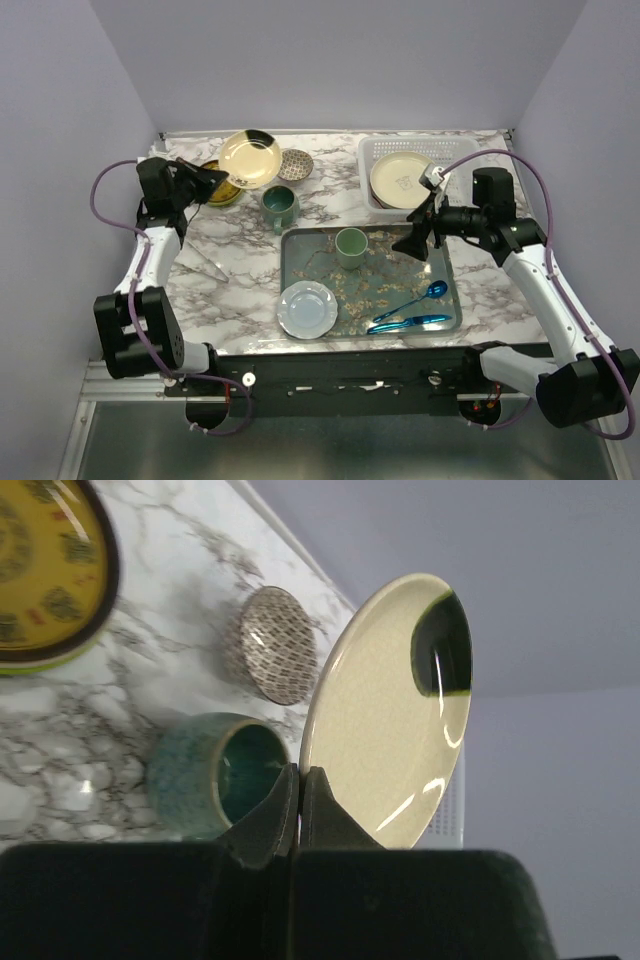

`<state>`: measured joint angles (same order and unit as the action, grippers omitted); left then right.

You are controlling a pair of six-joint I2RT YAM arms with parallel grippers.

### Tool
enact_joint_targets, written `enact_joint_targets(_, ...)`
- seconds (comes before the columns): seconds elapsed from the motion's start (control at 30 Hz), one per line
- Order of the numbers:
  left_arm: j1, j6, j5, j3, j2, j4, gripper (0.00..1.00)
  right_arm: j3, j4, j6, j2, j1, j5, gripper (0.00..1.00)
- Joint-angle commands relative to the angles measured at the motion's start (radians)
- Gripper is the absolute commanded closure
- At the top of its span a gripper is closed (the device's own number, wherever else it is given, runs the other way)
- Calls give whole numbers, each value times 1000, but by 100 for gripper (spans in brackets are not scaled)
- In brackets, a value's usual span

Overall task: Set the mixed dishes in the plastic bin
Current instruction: Pick up the plate at the center of the board.

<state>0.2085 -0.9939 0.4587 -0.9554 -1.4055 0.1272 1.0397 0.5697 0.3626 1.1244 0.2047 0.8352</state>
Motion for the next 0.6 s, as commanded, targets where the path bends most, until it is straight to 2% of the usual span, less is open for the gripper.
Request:
enact_joint_targets(0.0, -145, -48, 58, 82, 128, 130, 100, -15, -16, 22, -35, 5, 51, 0)
enact_joint_targets(0.13, -291, -55, -11, 145, 184, 169, 100, -17, -19, 24, -55, 4, 81, 0)
enact_joint_targets(0.33, -535, -43, -208, 219, 244, 196, 100, -44, -68, -11, -106, -11, 116, 0)
enact_joint_targets(0.43, -616, -42, -290, 239, 252, 215, 100, -56, -102, -60, -110, -30, 137, 0)
enact_joint_targets(0.57, -714, -45, -379, 244, 246, 235, 100, -72, -180, -227, -97, -37, 58, 0)
